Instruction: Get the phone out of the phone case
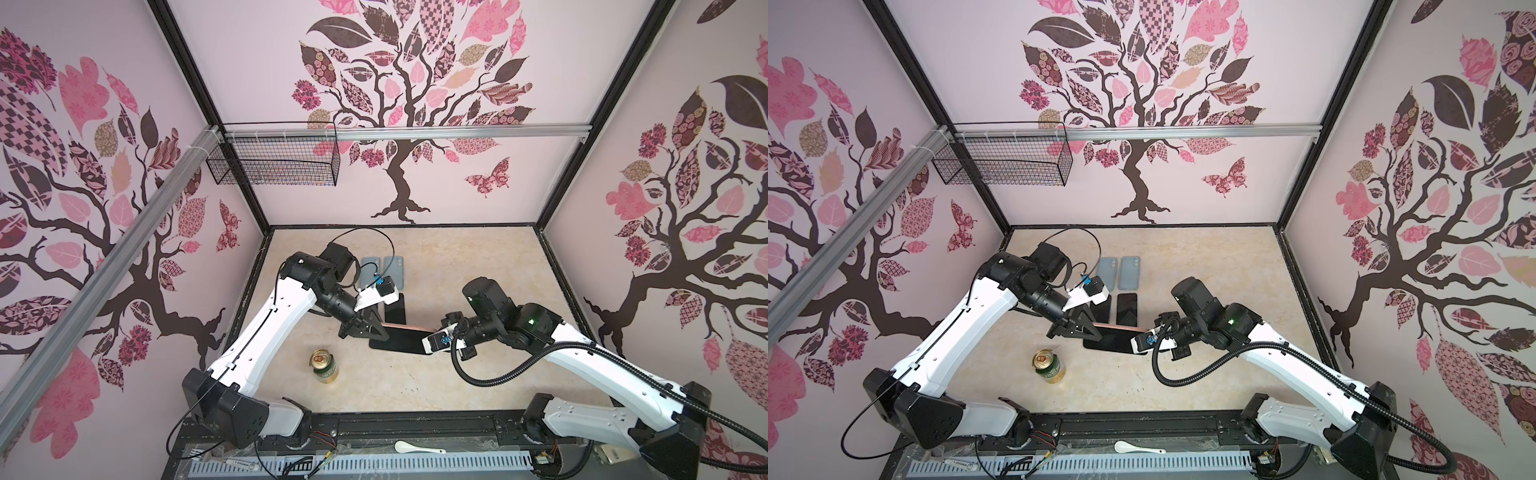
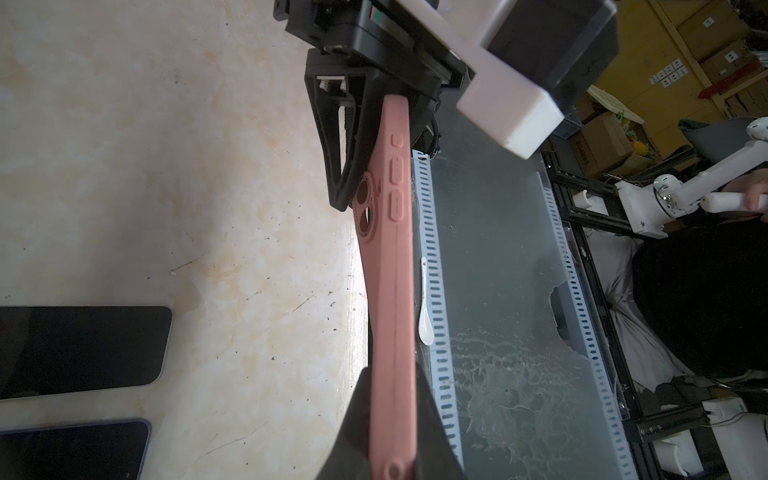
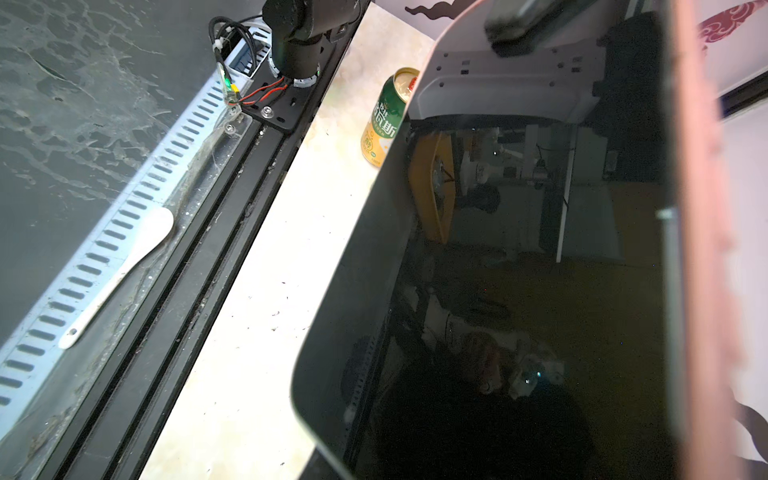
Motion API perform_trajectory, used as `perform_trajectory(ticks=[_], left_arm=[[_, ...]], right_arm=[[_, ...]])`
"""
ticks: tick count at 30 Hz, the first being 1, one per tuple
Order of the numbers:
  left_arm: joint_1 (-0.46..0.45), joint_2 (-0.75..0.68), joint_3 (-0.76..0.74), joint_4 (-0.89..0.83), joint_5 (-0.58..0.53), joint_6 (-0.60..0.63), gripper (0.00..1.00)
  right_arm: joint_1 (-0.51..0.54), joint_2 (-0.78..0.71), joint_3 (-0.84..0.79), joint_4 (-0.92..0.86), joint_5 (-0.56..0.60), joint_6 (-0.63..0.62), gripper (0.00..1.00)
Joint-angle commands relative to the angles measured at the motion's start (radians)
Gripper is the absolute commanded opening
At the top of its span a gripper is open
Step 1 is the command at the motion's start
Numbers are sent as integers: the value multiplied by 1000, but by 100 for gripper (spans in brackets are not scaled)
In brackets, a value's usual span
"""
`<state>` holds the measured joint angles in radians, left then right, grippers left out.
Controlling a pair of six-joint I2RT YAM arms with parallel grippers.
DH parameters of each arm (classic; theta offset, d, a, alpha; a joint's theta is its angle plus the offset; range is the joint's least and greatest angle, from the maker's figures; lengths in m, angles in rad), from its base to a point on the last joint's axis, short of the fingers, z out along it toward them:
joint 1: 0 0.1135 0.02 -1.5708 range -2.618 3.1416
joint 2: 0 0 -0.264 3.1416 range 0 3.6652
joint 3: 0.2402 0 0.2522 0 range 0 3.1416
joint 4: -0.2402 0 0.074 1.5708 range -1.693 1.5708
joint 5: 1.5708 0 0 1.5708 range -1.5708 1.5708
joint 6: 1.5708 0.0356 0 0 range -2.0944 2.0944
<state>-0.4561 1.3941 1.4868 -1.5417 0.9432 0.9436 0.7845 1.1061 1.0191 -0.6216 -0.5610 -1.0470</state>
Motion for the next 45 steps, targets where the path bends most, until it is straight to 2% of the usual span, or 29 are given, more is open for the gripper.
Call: perform_trajectory(ticks=[1,9,10,11,14,17,22,26,32,36,39,45], left_arm=[[-36,2,19,48,94,-7,0],[-31,-26,-3,119,65,-58,0],[-26,-32,-5,131,59,-69,0],[-19,-41,-10,150,58,-81,0],[6,-96,-49,253,40,-155,0],[16,-178,-115,415,-9,-263,0],[20,-307,-227,634,-66,-416,0],[22,-404,-342,852,-127,-578,0],[22,-518,-498,1144,-257,-792,0],[22,-564,-575,1310,-246,-905,0],[22,-561,-596,1365,-186,-935,0],[22,-538,-604,1397,-109,-942,0]], right_arm=[[-55,-26,25,340,-110,61,0],[-87,-83,-51,347,-180,108,0],[-88,-94,-60,349,-188,120,4],[-87,-107,-72,358,-188,134,16],[-87,-155,-106,379,-155,187,43],[-87,-203,-156,431,-77,293,55],[-113,-268,-245,587,1,519,55],[-164,-317,-335,760,-32,685,54],[-215,-328,-438,1064,-18,952,51],[-215,-285,-468,1255,-46,1093,51],[-215,-252,-476,1379,-79,1135,52],[-215,-214,-454,1405,-105,1077,53]])
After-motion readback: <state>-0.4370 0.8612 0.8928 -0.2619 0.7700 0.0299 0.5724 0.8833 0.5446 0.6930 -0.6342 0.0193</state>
